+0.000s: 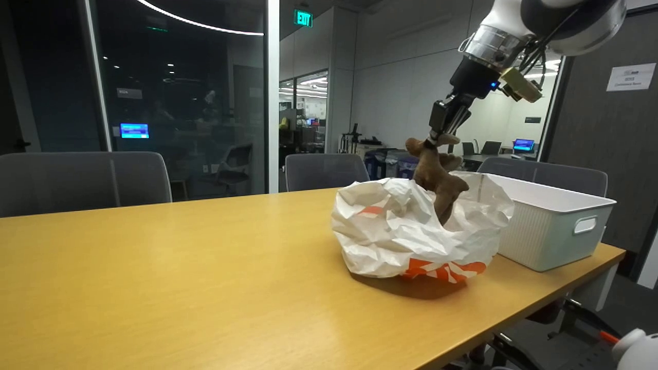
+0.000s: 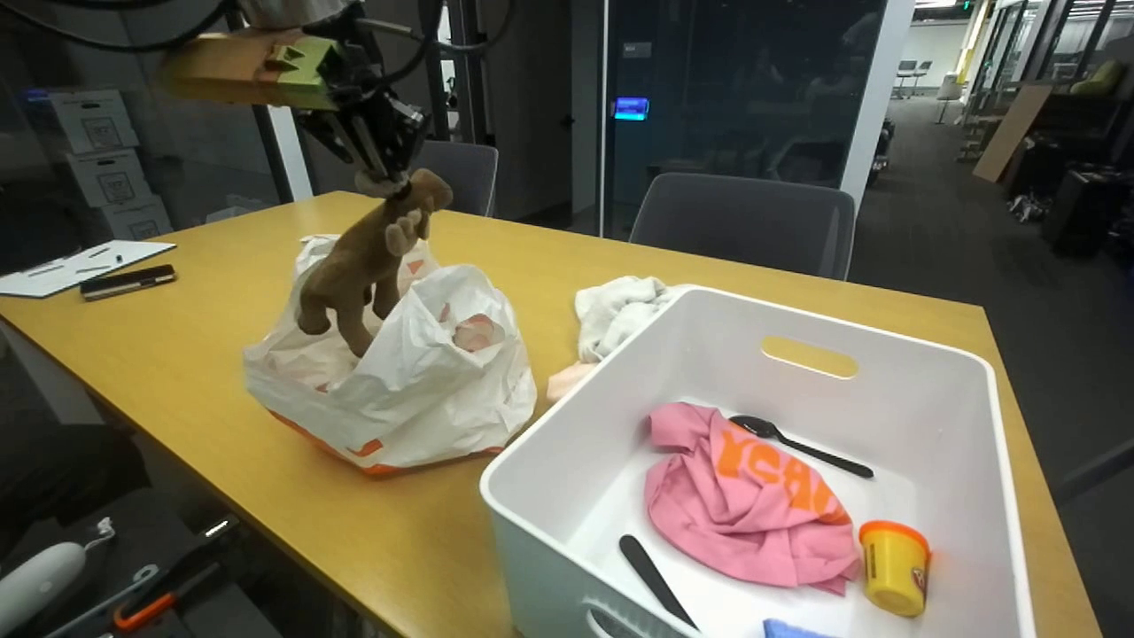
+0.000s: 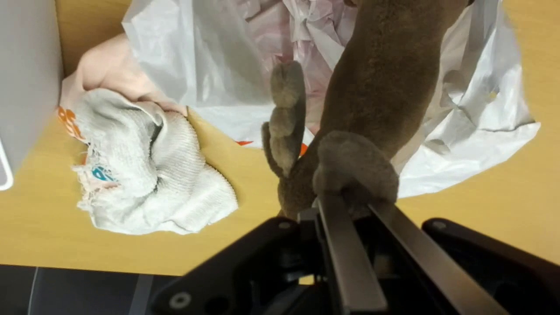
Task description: Put the white towel and the peach shirt on the table, the moose toy and the yellow container in the plastic bag
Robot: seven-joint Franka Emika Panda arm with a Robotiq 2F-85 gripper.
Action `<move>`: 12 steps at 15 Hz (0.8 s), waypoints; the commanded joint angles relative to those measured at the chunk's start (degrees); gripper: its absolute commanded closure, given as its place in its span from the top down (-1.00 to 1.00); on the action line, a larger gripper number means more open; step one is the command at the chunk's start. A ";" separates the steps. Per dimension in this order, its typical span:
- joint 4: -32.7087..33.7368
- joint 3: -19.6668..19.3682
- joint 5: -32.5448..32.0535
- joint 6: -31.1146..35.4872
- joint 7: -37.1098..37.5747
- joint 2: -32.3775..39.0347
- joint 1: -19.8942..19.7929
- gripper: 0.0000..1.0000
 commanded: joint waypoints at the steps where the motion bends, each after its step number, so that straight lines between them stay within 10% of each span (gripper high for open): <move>1: 2.69 3.84 6.62 -0.28 -8.65 6.06 -6.31 -0.87; 2: 2.86 4.84 7.51 -0.38 -9.47 7.02 -7.73 -0.33; 12: 4.88 11.74 8.37 -0.76 -7.97 8.60 -19.18 0.98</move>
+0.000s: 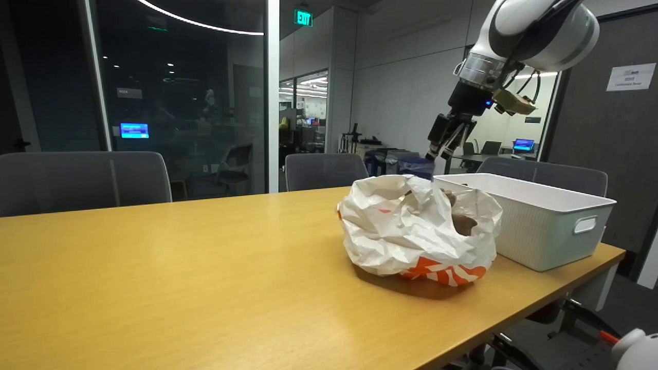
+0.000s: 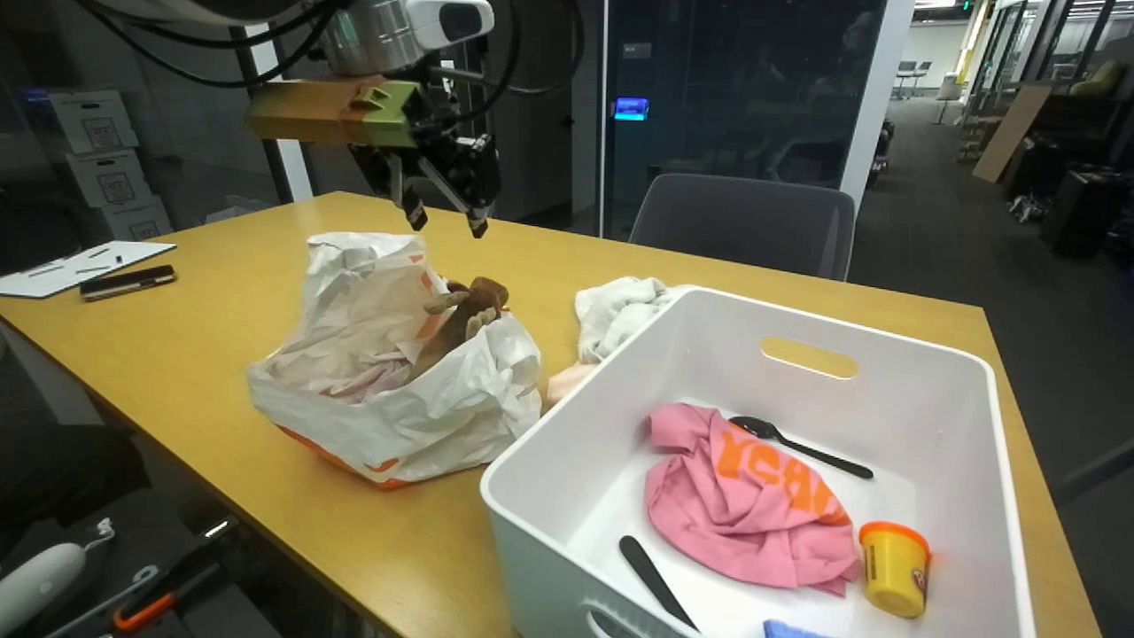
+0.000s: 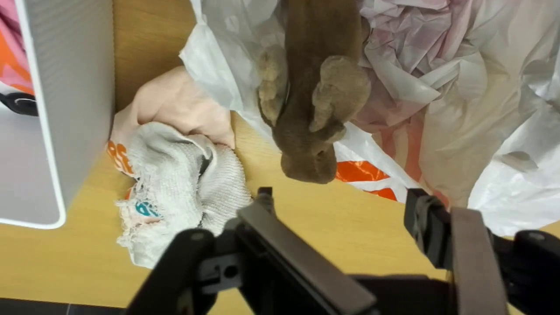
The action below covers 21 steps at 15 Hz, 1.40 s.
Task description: Put the white towel and the peach shirt on the table, the moose toy and the yellow container in the plastic bag
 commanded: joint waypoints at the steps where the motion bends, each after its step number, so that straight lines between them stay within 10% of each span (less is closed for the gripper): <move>1: 1.37 2.82 -0.55 -0.39 3.39 -0.86 -6.77 1.00; 11: 5.51 1.78 -3.12 2.20 17.08 4.33 -24.74 1.00; 21: 3.87 1.50 -1.13 0.98 15.36 2.86 -23.53 1.00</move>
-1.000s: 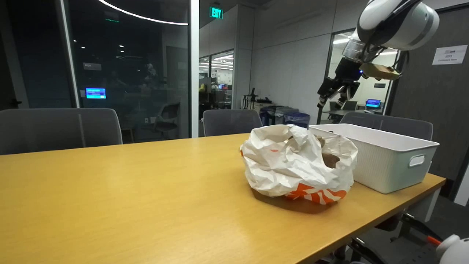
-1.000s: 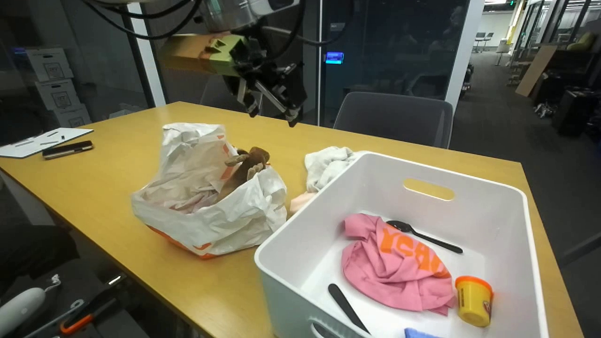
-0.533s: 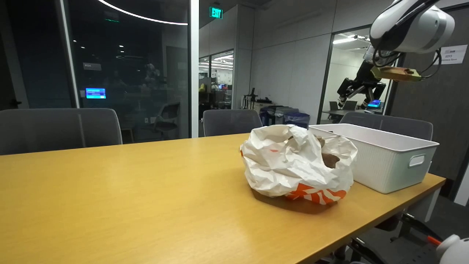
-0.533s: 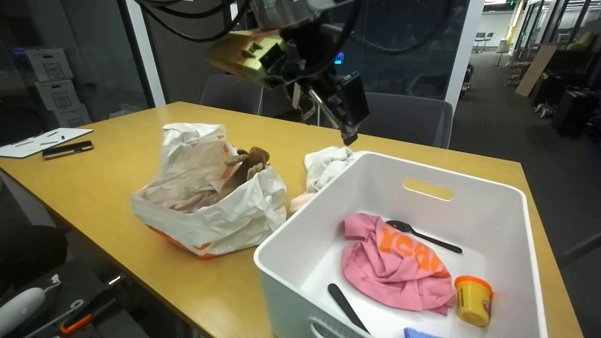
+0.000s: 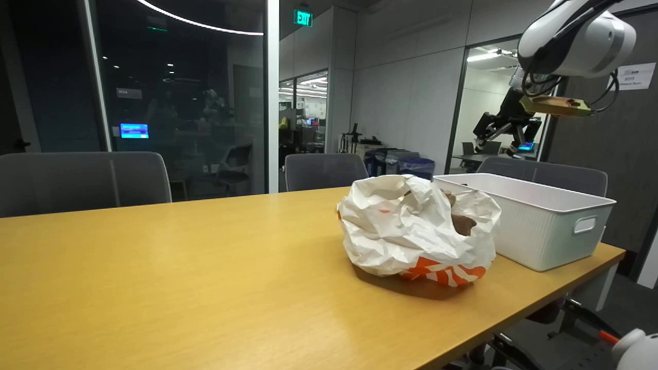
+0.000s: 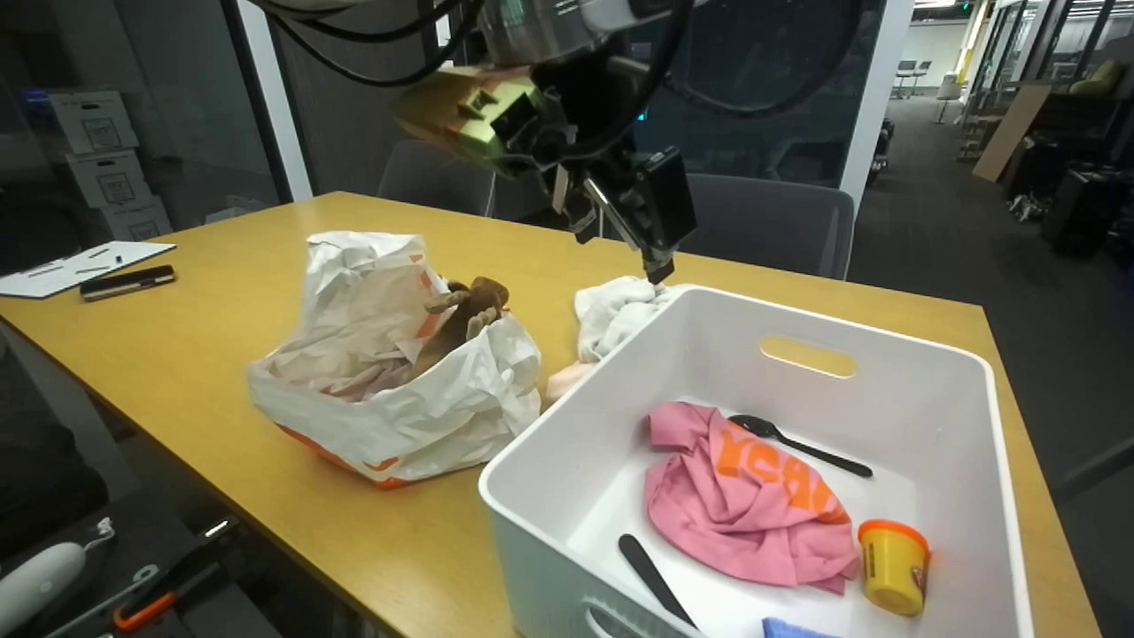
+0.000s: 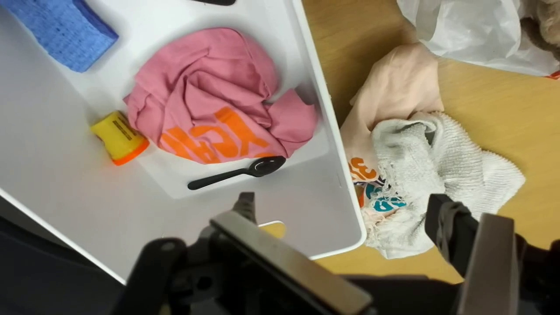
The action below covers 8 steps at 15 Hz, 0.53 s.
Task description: Put the white towel and the peach shirt on the table, the moose toy and the yellow container in the plastic bag
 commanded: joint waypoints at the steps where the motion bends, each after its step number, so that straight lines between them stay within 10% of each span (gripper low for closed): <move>1: 1.66 0.26 0.96 -0.50 0.73 -0.04 0.89 1.00; 8: 10.82 -2.70 3.20 -2.90 1.66 8.41 -0.44 1.00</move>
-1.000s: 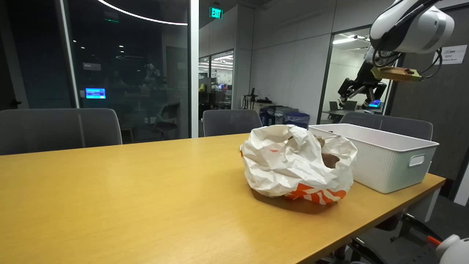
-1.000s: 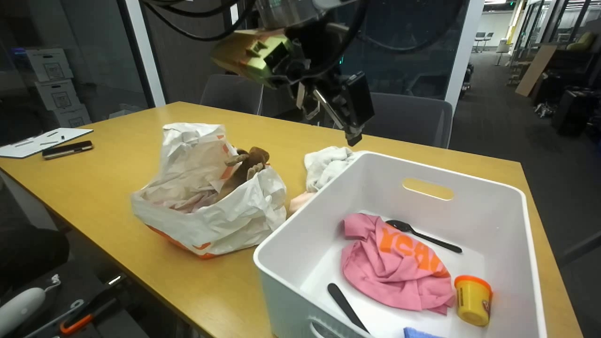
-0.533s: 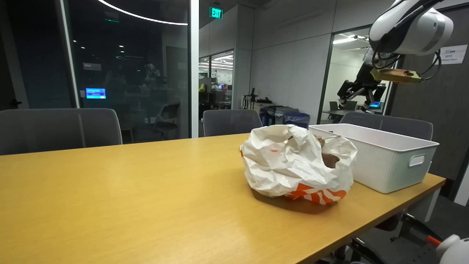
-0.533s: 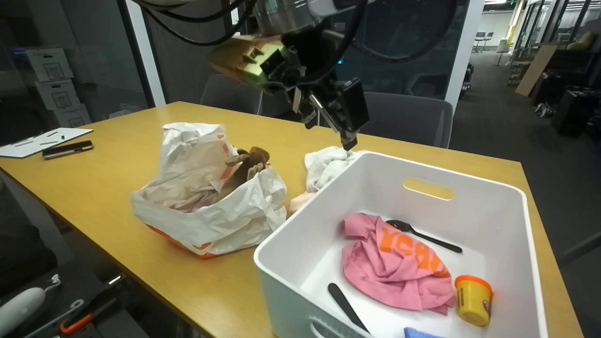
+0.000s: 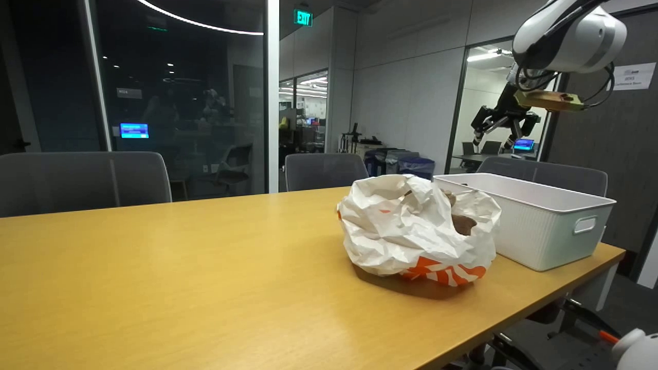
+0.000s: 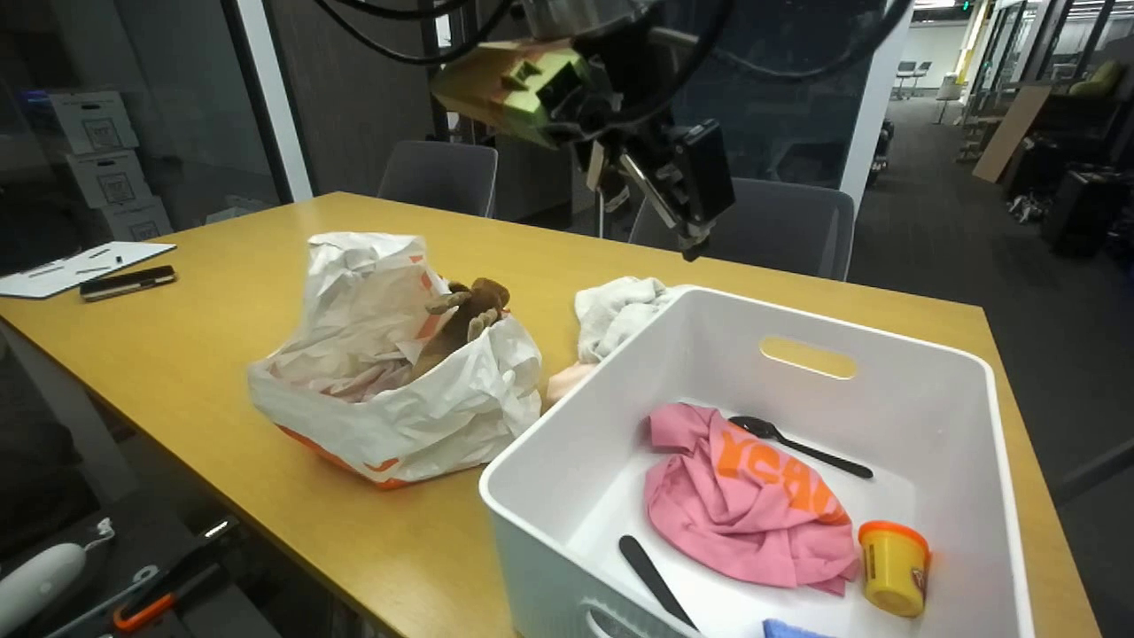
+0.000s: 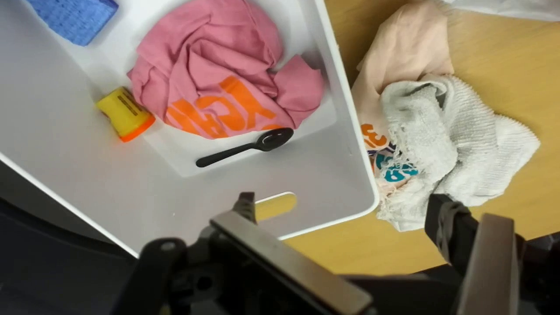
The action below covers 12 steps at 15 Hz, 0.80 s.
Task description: Put the white towel and the peach shirt on the table, the moose toy and the yellow container in the plastic bag
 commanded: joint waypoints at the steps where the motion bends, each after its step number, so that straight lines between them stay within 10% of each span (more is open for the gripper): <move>1: 7.52 -3.48 6.53 -5.83 -1.46 6.35 1.08 1.00; 4: 10.91 -4.52 11.63 -16.41 -2.47 7.96 1.06 1.00; 12: 10.01 -4.68 9.52 -10.52 -1.22 10.21 -0.41 1.00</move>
